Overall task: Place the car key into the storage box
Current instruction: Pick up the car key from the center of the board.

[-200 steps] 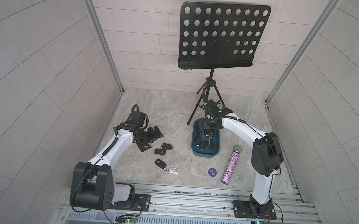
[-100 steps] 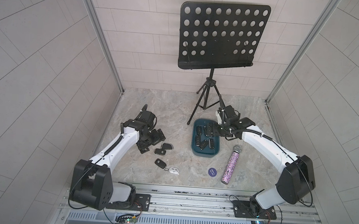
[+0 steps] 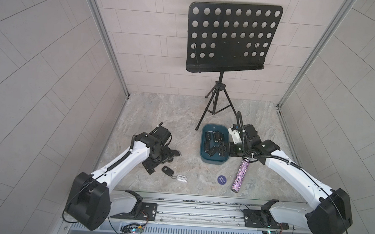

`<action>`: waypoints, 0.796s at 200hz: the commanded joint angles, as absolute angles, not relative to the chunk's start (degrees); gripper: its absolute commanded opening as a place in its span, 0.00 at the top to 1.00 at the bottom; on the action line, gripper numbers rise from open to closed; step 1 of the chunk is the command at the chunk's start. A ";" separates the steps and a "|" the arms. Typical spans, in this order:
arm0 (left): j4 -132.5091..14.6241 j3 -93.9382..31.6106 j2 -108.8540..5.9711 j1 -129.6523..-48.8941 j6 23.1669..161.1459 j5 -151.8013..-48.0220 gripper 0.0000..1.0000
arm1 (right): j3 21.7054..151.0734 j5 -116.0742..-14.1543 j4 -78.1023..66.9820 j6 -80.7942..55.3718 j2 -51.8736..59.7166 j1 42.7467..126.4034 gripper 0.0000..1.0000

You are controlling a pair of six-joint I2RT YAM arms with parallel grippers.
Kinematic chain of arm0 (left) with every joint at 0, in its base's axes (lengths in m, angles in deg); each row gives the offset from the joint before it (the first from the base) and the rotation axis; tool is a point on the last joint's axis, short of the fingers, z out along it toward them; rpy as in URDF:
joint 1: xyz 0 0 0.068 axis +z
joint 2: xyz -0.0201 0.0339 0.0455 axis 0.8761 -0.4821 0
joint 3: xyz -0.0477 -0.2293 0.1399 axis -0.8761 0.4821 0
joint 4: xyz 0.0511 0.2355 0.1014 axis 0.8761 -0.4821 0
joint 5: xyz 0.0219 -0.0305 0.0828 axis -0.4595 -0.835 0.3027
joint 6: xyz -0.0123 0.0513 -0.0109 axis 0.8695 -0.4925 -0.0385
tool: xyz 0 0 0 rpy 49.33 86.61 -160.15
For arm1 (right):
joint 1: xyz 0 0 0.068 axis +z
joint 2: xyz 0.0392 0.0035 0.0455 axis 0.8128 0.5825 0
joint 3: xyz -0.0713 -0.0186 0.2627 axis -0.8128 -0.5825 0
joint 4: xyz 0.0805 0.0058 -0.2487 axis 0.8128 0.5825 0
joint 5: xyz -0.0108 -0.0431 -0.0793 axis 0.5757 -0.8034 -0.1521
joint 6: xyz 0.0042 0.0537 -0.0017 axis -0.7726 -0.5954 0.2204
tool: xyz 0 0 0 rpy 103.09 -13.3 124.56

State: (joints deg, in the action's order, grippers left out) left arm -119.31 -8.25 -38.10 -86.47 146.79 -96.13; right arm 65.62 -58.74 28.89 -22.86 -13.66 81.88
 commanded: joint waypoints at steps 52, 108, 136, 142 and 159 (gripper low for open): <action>-111.01 -0.41 -34.08 -94.87 167.01 -91.13 0.16 | 59.75 -57.75 28.04 -24.20 -21.05 82.50 0.00; -104.52 2.54 -39.04 -97.54 167.52 -88.99 0.20 | 57.45 -57.94 27.80 -25.64 -23.07 82.49 0.00; -102.26 3.61 -40.20 -98.06 168.04 -87.87 0.22 | 57.53 -57.29 27.99 -25.74 -23.16 82.42 0.00; -102.09 3.77 -40.53 -98.09 168.13 -87.69 0.23 | 57.51 -56.79 27.83 -25.66 -23.16 82.51 0.00; -100.92 4.36 -41.84 -98.11 168.40 -87.68 0.25 | 57.46 -55.44 27.39 -25.56 -22.89 82.54 0.00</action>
